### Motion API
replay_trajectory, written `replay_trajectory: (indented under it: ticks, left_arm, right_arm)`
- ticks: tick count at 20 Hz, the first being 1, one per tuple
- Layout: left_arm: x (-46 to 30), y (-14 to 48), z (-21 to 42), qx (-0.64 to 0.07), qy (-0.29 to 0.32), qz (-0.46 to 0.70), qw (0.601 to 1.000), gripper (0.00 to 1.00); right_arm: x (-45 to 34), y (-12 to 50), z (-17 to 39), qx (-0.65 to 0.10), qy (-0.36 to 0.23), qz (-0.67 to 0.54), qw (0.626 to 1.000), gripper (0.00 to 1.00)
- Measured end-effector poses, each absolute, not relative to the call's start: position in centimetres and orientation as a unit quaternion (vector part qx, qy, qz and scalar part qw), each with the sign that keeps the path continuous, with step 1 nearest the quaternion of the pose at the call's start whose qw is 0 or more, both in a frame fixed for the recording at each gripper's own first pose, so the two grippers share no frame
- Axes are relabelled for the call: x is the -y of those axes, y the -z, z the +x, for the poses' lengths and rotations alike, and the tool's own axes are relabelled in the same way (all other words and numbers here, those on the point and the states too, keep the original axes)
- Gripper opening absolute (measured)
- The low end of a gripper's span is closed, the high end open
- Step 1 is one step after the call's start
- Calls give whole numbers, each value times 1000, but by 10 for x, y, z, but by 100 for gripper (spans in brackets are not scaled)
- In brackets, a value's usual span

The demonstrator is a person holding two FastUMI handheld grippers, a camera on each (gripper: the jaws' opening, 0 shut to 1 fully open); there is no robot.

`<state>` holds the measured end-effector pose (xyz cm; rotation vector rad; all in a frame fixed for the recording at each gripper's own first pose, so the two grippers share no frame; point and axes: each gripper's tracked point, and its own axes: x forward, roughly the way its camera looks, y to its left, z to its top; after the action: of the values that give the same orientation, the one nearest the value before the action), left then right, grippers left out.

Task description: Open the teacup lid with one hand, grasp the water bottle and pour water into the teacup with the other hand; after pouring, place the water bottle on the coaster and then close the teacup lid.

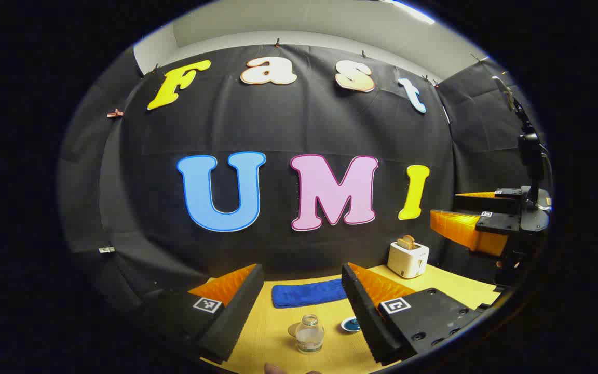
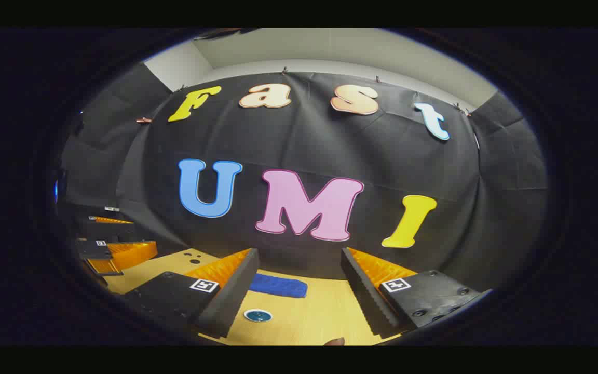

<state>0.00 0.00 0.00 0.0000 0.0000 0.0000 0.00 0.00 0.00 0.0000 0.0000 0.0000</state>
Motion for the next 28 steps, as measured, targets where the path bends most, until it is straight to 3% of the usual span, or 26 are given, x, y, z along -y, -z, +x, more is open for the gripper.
replay_trajectory:
  ticks: [21,28]
  left_arm:
    - [-3,10,12,-12,-9,9,1000,95]
    - [3,68,18,-40,-6,15,999,95]
  right_arm:
    - [2,14,10,-8,-13,-3,1000,97]
    - [-23,81,25,-40,-53,5,998,97]
